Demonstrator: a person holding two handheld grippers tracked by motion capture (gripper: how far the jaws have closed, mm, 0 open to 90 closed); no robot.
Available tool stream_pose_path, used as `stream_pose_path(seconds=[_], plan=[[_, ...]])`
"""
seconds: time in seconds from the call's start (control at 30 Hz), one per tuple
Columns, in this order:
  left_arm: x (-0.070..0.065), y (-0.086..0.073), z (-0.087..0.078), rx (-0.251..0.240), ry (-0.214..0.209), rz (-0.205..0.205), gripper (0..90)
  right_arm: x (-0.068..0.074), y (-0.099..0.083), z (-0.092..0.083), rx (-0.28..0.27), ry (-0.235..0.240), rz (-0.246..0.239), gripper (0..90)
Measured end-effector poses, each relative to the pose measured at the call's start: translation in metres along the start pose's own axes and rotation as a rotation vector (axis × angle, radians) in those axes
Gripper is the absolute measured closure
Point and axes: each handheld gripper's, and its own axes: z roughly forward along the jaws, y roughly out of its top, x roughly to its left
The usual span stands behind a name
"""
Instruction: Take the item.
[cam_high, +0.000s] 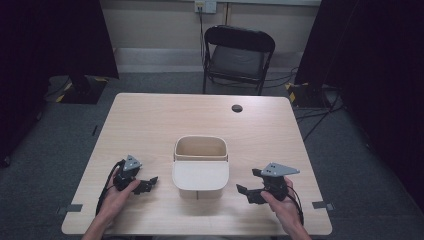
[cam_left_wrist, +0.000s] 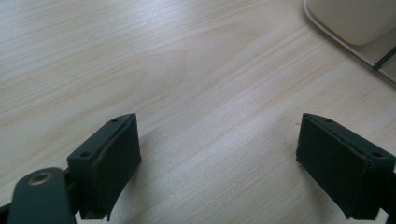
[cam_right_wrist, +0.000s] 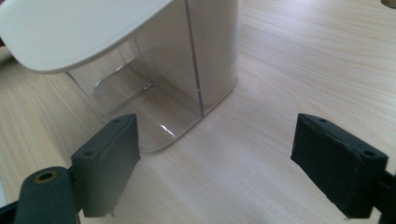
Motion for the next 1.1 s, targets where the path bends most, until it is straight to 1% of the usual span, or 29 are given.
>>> stream_pose_path(seconds=[0.63, 0.87, 1.03, 1.1], plan=[[0.000, 0.000, 0.000, 0.000, -0.001, 0.000, 13.0, 0.022, 0.006, 0.010, 0.001, 0.084, -0.048, 14.9], [0.000, 0.000, 0.000, 0.000, -0.001, 0.000, 12.9, 0.027, 0.008, 0.015, 0.011, 0.102, -0.058, 15.1], [0.000, 0.000, 0.000, 0.001, -0.003, 0.000, 12.8, 0.032, 0.012, 0.018, 0.016, 0.115, -0.077, 15.2], [0.000, 0.000, 0.000, 0.000, -0.003, 0.001, 12.8, 0.031, 0.014, 0.018, 0.014, 0.118, -0.071, 15.4]])
